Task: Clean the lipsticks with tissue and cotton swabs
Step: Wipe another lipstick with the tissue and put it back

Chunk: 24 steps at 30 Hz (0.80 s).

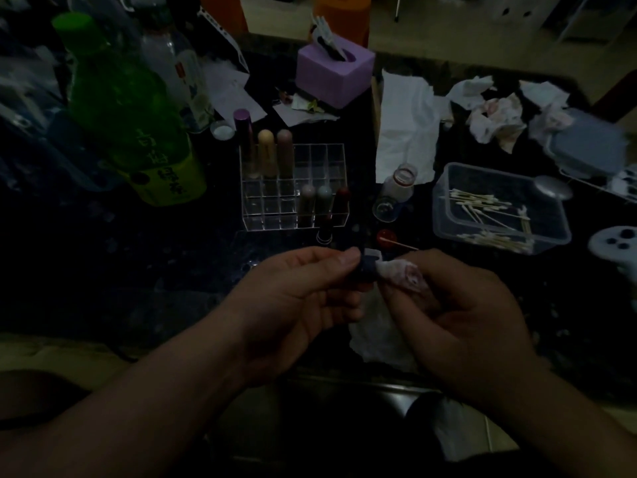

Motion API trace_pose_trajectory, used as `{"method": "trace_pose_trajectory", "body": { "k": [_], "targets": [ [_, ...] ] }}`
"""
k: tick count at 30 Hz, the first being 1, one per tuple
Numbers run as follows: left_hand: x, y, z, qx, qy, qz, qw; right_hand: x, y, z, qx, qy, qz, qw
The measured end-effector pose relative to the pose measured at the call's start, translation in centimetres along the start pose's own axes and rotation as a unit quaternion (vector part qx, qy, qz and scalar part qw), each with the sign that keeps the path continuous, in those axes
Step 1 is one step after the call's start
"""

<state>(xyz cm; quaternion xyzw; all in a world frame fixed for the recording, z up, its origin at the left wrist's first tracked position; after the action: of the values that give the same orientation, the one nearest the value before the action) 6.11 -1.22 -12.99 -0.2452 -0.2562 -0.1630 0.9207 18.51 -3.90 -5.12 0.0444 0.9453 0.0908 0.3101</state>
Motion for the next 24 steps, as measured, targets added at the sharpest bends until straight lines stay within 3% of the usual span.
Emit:
{"method": "trace_pose_trajectory", "body": {
  "k": [5,12,16,19,22,24],
  "targets": [
    [0.1,-0.3,0.0,-0.010,0.022,0.000,1.000,-0.5,-0.1,-0.6,-0.031,-0.017,0.035,0.999],
    [0.4,-0.6,-0.2,-0.030,-0.004,-0.009,0.999,0.4,-0.4,0.0,-0.016,0.018,0.013,1.000],
    [0.5,-0.7,0.2,-0.017,-0.025,-0.017,0.999,1.7,-0.8,0.3,0.053,0.147,-0.049,0.986],
    [0.0,-0.6,0.7,0.046,-0.005,0.001,0.999,2.4,-1.0,1.8,0.135,0.187,-0.043,0.972],
    [-0.8,-0.7,1.8,0.149,0.095,0.032,0.984,3.6,-1.1,3.0,0.249,0.265,-0.080,0.928],
    [-0.8,-1.2,3.2,0.235,0.217,0.025,0.947,5.1,-1.8,3.8,0.347,0.402,-0.137,0.836]
  ]
}}
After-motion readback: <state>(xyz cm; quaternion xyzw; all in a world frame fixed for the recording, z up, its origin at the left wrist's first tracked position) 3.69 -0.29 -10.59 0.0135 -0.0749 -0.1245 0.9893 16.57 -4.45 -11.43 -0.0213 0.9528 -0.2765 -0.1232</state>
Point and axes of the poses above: each hand's wrist, its own y-axis towards the middle knuckle, its own x-axis out of the palm, z = x × y, the point moved 9 cm from there along y, towards the middle knuckle, and after that the axes turned 11 degrees about x, right-handed, at the moved point
